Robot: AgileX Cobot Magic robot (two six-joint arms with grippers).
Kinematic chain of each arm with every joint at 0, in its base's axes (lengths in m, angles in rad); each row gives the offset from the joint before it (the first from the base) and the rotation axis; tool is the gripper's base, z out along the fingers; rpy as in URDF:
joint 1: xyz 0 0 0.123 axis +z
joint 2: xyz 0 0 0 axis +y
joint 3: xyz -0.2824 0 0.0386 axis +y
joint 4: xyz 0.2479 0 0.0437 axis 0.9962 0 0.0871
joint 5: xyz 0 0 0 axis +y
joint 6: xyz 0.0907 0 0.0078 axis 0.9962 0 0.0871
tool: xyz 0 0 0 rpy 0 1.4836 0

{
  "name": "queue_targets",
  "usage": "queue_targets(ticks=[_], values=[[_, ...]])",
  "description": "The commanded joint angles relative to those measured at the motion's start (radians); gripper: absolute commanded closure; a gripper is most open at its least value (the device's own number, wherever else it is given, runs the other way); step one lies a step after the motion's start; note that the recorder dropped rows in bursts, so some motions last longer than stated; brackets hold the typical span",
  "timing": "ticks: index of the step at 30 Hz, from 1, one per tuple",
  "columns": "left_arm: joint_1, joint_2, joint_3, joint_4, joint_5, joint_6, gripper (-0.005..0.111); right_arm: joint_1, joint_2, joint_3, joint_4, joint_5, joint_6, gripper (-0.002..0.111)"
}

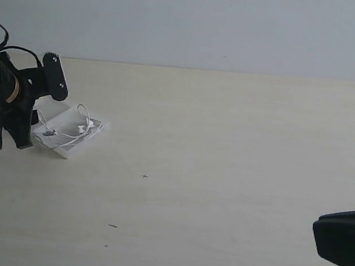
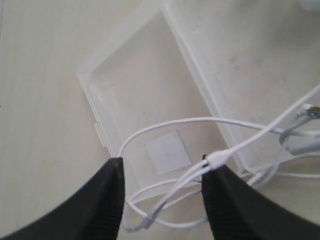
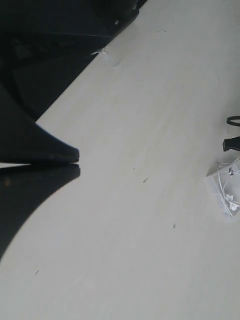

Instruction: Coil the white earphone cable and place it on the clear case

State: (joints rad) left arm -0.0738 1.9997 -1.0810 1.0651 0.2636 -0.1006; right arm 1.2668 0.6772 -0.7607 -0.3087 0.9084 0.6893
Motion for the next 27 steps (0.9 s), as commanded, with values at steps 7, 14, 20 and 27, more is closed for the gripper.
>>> queue_targets(ticks=[7,14,20,27], values=[[0.005,-0.033,-0.043,-0.006,-0.012,-0.055,0.045,0.001,-0.001,0.005,-0.007,-0.023,-0.008,0.108],[0.005,-0.033,-0.095,-0.001,-0.008,-0.077,0.037,0.001,-0.001,0.005,-0.007,-0.024,-0.008,0.108],[0.005,-0.033,-0.15,-0.001,-0.005,-0.114,0.037,0.001,-0.001,0.005,-0.007,-0.024,-0.008,0.108],[0.005,-0.033,-0.152,-0.002,0.021,-0.043,0.037,0.001,-0.001,0.005,-0.016,-0.025,-0.008,0.108]])
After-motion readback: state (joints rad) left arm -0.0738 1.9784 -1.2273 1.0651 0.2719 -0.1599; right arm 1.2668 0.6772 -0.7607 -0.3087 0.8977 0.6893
